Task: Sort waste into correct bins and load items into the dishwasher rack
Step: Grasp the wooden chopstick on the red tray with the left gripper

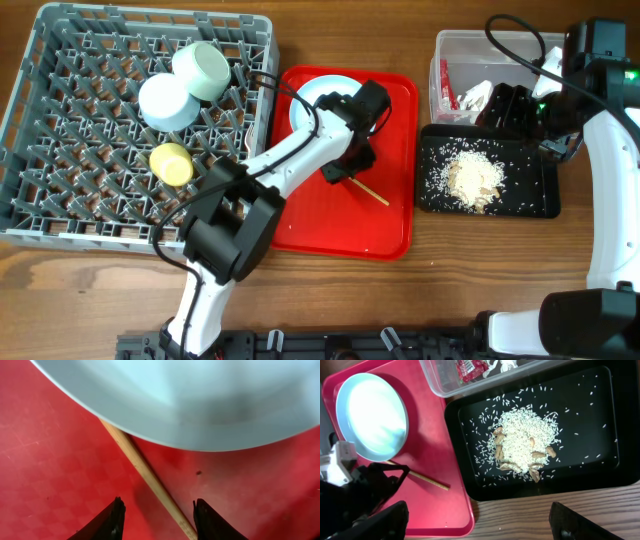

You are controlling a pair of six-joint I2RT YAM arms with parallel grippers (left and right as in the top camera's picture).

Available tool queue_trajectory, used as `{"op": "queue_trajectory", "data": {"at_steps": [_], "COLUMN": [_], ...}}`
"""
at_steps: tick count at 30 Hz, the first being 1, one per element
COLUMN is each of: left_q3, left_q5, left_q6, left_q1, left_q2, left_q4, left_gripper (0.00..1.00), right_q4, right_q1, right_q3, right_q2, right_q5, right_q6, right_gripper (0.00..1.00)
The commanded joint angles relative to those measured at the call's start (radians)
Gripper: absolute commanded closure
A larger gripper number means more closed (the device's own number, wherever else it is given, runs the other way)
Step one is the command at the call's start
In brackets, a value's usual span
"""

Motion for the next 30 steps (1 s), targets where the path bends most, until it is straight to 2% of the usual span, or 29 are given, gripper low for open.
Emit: {"op": "queue_trajectory", "data": {"at_steps": [1,7,19,23,30], "left_q3": [-0.008,-0.041,-0.063,-0.063,-0.063], "left_q5": [-0.003,-0.013,0.017,0.057,0.050], "left_q6": [-0.016,-0.016,-0.017,-0.018,-0.024], "left_q1": [-0.007,-0.007,-0.006,-0.006,-0.006], "left_q2": [0.036,0.037,0.037,0.037,0.037], "left_q4": [-0.014,-0.042,-0.011,0.046,0.048], "left_gripper": [0.56,0.55,0.61,0.55,0.55], "right_q4": [-0.001,-0.001,-0.001,-0.001,-0.001], "right_q1": [-0.004,-0.004,-0.004,-0.004,-0.004], "right_q3": [0.016,0.016,0.016,0.016,0.016], "right_q2": [-0.009,-0.009,-0.009,-0.009,-0.009], "right_q5": [-0.010,-0.010,-0.010,-0.010,-0.010], "right_q6": [-0.002,-0.002,-0.003,-0.004,-0.003], "right_gripper": [0.09,0.09,0.09,0.09,0.09]}}
